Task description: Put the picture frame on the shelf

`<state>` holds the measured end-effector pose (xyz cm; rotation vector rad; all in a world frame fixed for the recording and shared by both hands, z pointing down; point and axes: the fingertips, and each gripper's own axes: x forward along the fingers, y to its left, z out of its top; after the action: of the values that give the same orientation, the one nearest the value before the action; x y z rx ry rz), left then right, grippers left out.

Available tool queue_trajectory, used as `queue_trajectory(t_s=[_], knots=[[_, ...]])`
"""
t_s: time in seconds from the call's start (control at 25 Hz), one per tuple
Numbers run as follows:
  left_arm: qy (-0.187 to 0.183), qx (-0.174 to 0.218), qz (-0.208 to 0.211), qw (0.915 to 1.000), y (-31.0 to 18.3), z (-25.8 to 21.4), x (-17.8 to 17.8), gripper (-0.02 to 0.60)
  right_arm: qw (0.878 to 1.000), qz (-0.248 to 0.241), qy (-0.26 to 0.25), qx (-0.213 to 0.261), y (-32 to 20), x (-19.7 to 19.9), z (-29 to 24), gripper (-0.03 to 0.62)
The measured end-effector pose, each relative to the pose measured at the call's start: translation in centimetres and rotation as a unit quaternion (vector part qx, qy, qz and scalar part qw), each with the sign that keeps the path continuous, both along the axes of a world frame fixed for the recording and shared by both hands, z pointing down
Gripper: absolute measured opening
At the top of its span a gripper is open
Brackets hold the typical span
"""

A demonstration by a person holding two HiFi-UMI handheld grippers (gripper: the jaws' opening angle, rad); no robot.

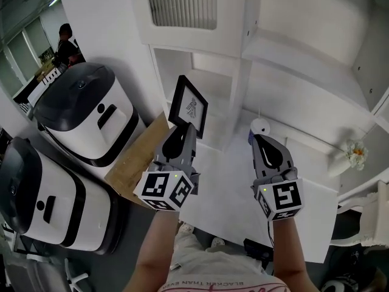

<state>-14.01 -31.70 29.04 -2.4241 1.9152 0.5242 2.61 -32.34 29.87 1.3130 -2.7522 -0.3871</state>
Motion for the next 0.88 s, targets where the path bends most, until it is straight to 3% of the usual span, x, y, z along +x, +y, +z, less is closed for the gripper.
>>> queue_trajectory(t_s=[0.12, 0.6, 0.88], knots=[[0.028, -0.005, 0.023, 0.9993, -1.1, 0.2, -0.6, 0.069, 1.0, 0.021, -0.003, -0.002, -0.4, 0.0, 0.0, 0.008], [0.071, -0.03, 0.11, 0.991, -5.8, 1.0, -1.8, 0.069, 0.992, 0.124, -0.014, -0.011, -1.8, -0.1, 0.3, 0.008], [0.155, -0.051, 0.157, 0.9741, -7.6, 2.4, -2.7, 0.069, 0.987, 0.161, -0.01, -0.022, -1.8, -0.2, 1.1, 0.008]])
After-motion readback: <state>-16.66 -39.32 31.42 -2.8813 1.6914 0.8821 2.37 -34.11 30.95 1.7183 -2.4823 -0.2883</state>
